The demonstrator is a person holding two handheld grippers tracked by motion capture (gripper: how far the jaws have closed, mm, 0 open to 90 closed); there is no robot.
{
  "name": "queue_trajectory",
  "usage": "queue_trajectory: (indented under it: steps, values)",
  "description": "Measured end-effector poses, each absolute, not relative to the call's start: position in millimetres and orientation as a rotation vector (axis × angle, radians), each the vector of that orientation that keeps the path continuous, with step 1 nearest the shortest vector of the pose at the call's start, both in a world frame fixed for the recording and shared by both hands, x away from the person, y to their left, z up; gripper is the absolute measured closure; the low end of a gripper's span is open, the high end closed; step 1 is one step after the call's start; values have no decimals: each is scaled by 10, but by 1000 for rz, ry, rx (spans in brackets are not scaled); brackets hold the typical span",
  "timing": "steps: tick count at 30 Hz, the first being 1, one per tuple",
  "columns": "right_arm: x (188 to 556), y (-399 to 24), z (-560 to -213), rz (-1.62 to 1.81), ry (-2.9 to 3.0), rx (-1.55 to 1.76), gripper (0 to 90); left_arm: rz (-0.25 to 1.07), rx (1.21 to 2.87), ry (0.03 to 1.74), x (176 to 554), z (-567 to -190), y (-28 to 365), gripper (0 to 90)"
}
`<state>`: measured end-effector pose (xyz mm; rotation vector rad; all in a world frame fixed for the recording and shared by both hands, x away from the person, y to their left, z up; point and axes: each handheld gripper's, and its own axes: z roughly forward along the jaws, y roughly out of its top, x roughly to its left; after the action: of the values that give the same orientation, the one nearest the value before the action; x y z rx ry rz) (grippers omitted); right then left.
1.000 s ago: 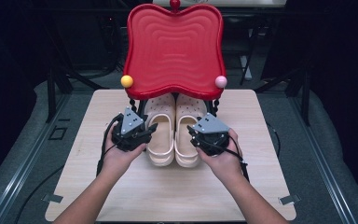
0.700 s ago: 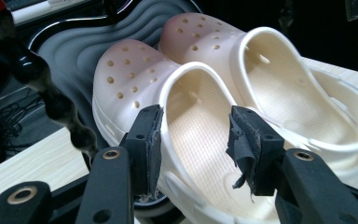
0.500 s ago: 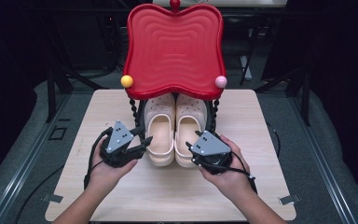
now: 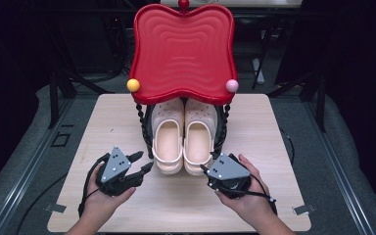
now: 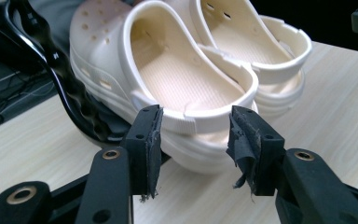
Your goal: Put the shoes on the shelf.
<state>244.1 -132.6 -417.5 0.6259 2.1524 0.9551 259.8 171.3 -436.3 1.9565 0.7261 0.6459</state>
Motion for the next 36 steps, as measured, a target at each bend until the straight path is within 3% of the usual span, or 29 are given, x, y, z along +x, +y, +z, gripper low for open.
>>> queue_trajectory:
  steps: [8,16,25,36]
  values:
    - [2348,-1367,-4465,908,2274,643,730,617,2011,715,2503,-4558,1724,628]
    - [2308,-1323,-4653,855,2321,612,838,609,2071,693,2483,-4725,1641,741]
    - [2399,-1258,-4826,842,2359,629,886,577,2096,695,2554,-4891,1530,866]
    - [2516,-1194,-4918,825,2376,644,900,527,2119,690,2641,-5039,1323,898]
